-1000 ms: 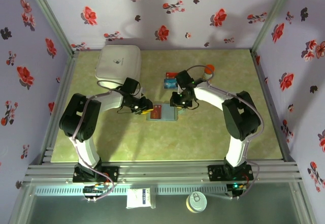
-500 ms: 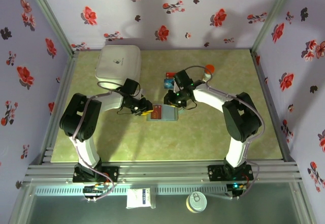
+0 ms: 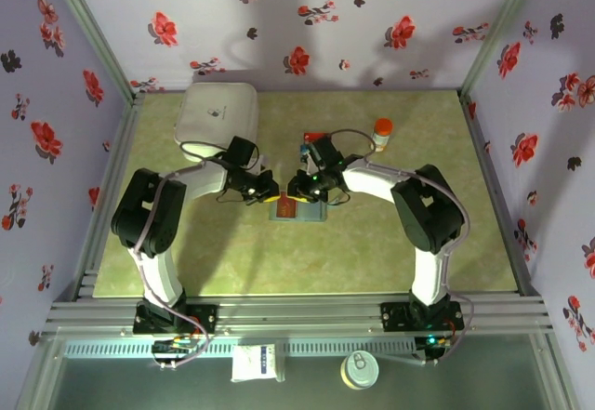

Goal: Take the credit cards out of the card holder

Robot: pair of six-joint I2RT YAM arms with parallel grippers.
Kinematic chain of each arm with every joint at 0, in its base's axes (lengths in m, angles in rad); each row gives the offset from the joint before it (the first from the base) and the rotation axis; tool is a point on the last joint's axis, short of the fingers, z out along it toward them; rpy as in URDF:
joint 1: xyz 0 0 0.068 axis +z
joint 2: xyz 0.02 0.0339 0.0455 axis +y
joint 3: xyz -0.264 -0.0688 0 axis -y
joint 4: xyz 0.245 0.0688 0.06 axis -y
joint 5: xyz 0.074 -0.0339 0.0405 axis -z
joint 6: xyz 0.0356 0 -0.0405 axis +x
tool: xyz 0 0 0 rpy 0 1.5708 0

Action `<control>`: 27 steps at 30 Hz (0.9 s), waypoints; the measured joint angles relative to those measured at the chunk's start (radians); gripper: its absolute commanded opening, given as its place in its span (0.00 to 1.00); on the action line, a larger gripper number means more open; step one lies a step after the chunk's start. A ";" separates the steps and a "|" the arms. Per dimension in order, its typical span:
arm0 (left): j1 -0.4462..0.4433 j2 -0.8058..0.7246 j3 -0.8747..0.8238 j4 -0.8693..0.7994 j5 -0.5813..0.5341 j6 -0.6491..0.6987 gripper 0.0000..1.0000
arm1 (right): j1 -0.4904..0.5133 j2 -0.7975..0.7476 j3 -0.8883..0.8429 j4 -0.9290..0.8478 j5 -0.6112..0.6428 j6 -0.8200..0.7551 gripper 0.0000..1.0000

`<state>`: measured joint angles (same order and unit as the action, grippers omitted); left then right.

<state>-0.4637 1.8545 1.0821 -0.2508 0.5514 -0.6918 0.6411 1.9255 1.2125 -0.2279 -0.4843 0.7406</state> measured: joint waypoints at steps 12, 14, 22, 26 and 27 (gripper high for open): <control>0.000 0.029 0.005 -0.011 0.010 0.005 0.00 | 0.001 0.005 -0.010 0.021 0.000 0.012 0.28; 0.000 0.029 -0.005 -0.010 0.010 0.008 0.00 | 0.001 0.006 -0.012 0.023 0.000 0.016 0.28; 0.000 0.029 -0.018 -0.001 0.015 0.008 0.00 | 0.001 0.028 -0.019 0.022 0.000 0.016 0.28; 0.000 0.029 -0.019 0.001 0.016 0.011 0.00 | 0.001 0.040 -0.019 0.023 0.000 0.016 0.28; 0.000 0.029 -0.019 0.001 0.016 0.011 0.00 | 0.001 0.041 -0.019 0.024 0.000 0.016 0.28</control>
<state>-0.4633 1.8839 1.0630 -0.2501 0.5671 -0.6807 0.6418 1.9663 1.1938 -0.2039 -0.4847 0.7570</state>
